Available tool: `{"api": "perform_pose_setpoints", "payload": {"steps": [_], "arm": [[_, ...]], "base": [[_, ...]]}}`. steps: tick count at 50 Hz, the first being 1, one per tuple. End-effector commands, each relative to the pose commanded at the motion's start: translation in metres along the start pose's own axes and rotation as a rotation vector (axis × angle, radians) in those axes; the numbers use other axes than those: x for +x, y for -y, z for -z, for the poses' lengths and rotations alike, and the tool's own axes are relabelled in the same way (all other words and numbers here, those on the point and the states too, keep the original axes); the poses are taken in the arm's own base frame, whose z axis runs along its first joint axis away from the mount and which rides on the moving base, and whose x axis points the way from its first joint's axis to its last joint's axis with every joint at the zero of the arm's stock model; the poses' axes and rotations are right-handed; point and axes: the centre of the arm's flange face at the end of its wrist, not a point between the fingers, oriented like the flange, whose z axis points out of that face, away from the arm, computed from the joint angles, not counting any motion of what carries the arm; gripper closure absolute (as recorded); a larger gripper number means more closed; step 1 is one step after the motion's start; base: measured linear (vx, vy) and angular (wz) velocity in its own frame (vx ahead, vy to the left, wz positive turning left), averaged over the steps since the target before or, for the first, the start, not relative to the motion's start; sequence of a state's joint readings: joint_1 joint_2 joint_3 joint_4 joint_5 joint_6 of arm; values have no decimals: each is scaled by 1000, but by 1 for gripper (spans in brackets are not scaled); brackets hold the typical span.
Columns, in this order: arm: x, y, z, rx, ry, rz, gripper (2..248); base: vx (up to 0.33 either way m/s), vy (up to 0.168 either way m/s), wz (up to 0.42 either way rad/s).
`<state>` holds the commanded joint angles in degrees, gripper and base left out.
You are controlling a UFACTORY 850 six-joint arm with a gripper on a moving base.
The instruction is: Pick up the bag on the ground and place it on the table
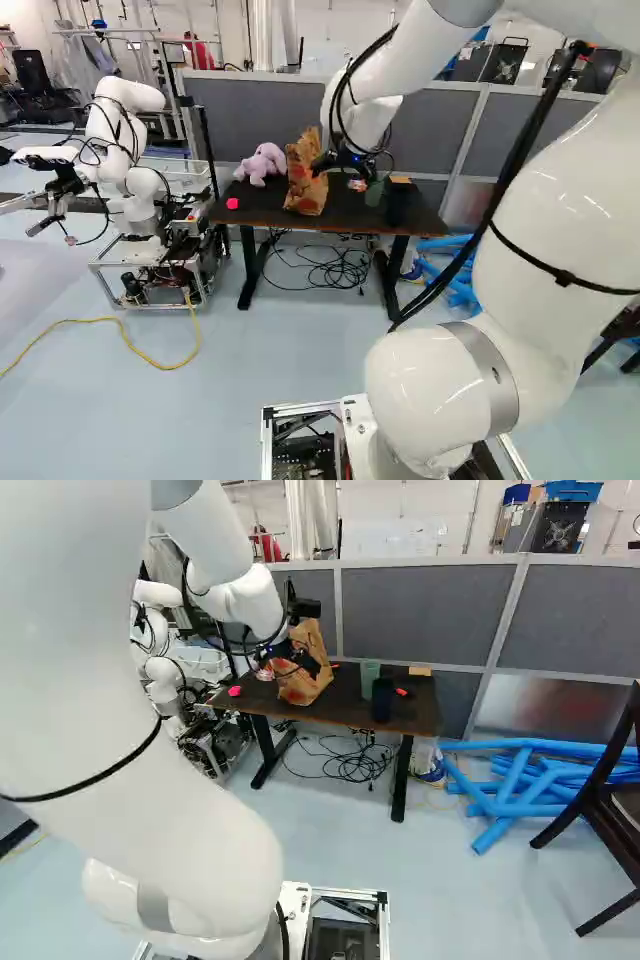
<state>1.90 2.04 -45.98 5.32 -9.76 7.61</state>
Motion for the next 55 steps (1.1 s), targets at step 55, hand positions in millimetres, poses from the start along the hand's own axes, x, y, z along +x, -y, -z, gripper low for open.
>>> {"api": "perform_pose_setpoints", "payload": {"steps": [55], "arm": [[-141,-43,-9,8,-368,131,3]], "base": [[0,0,0]]}}
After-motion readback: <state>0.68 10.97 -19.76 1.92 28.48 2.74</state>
